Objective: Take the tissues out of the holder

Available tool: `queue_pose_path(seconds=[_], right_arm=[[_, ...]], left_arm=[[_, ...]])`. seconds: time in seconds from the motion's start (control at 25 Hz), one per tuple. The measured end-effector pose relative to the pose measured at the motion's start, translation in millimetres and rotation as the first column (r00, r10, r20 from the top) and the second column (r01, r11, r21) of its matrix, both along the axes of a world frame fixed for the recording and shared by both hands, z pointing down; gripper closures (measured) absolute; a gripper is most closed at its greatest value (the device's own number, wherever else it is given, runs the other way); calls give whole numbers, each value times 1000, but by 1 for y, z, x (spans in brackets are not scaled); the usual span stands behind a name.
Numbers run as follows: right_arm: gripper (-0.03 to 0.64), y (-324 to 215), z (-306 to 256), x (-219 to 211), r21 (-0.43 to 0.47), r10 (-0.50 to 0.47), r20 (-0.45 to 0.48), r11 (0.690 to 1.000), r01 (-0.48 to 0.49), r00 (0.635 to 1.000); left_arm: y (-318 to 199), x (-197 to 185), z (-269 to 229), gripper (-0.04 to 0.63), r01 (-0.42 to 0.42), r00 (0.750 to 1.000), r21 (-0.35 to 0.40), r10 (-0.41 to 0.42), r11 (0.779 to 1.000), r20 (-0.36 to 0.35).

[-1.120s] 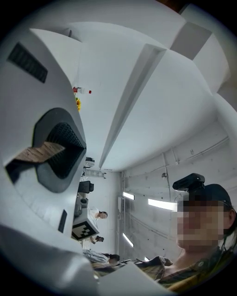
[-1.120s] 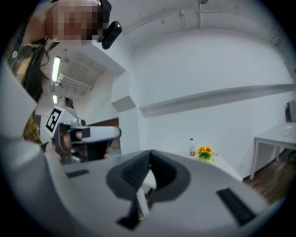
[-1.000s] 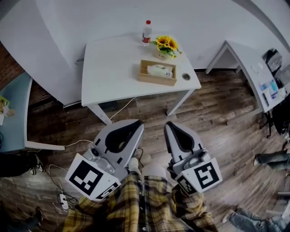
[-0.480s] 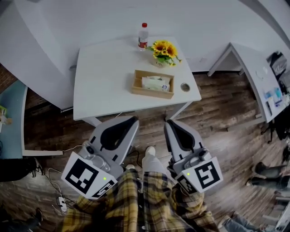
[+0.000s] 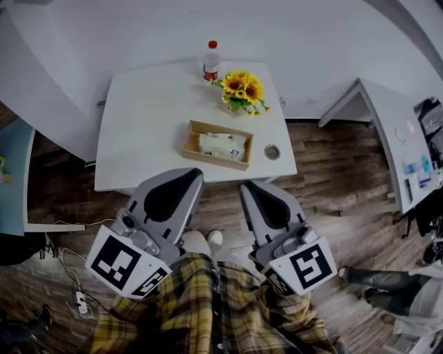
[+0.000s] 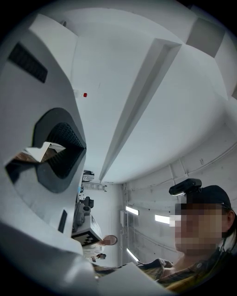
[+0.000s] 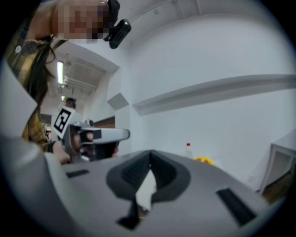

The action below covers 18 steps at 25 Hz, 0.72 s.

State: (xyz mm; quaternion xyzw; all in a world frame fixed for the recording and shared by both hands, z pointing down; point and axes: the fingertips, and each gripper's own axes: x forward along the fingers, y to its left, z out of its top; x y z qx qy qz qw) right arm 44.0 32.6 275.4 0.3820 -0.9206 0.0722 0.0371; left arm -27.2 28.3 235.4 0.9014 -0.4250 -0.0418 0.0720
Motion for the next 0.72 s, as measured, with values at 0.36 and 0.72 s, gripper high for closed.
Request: queue_pose_path(seconds=[0.36,0.72], right_arm=[[607,-27,4,13,-20,-11,36,1000,11,999],[607,-67,15,14,-50,10,31,999,-8,999]], left_arm=[[-26,2,-3,577,56,998,-1,-56,998,3],[-59,-9,6,577,69,998,-23,-69,997,7]])
